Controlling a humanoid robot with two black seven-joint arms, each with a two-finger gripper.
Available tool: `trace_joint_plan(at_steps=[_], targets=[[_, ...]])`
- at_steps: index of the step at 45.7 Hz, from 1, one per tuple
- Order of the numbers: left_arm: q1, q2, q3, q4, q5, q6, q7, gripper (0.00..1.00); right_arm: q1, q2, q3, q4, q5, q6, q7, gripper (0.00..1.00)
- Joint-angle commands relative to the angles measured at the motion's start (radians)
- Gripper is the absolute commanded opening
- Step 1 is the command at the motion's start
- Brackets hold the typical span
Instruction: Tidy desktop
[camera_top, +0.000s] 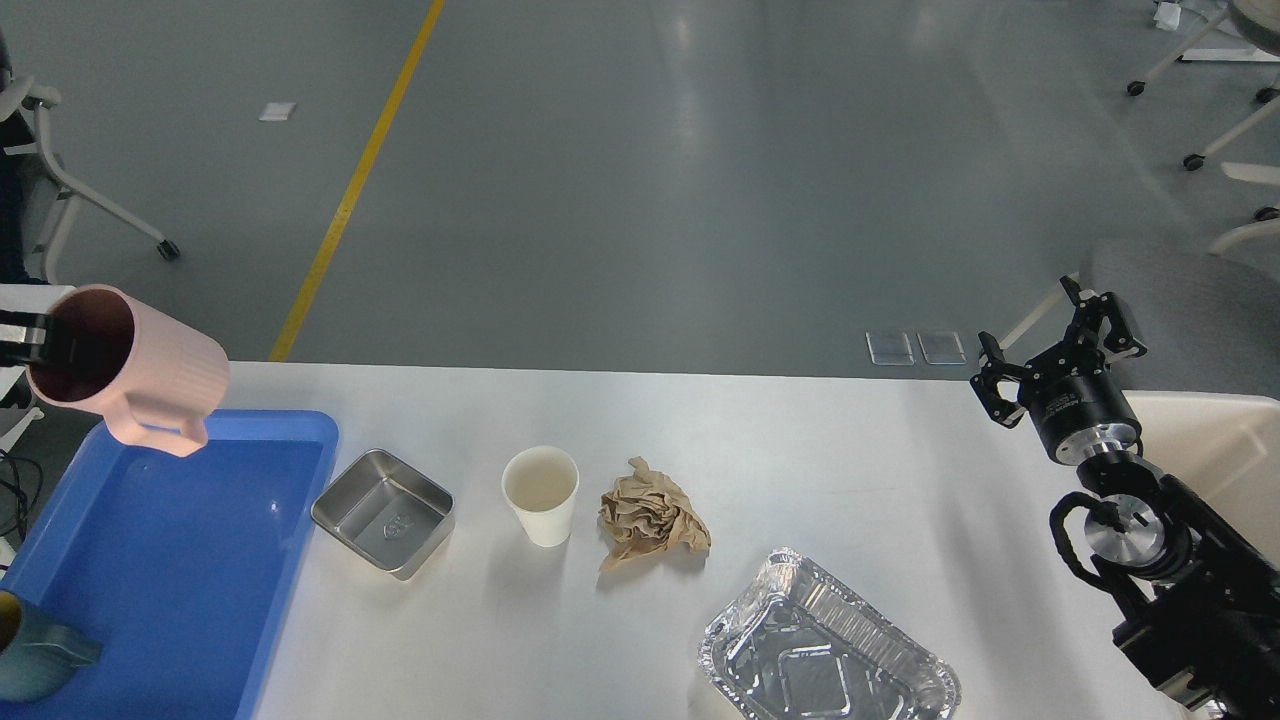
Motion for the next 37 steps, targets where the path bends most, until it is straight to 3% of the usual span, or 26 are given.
trace_joint_plan(at_steps=[1, 28, 37], targets=[[0.08, -0.005, 0.009, -0.024, 0.003, 0.0, 0.008, 0.0, 0.001, 0.0, 0.0, -0.001, 0.0, 0.0, 0.0, 1.0], [0.356, -0.04, 0.106, -0.01, 0.054, 0.0, 0.017, 0.0, 0.014, -0.004, 0.0, -0.001, 0.0, -0.002, 0.0, 1.0], [0.424, -0.055, 0.104, 0.062, 0.086, 0.0, 0.011, 0.0, 0.005, 0.002, 0.0, -0.001, 0.0, 0.003, 0.0, 1.0]])
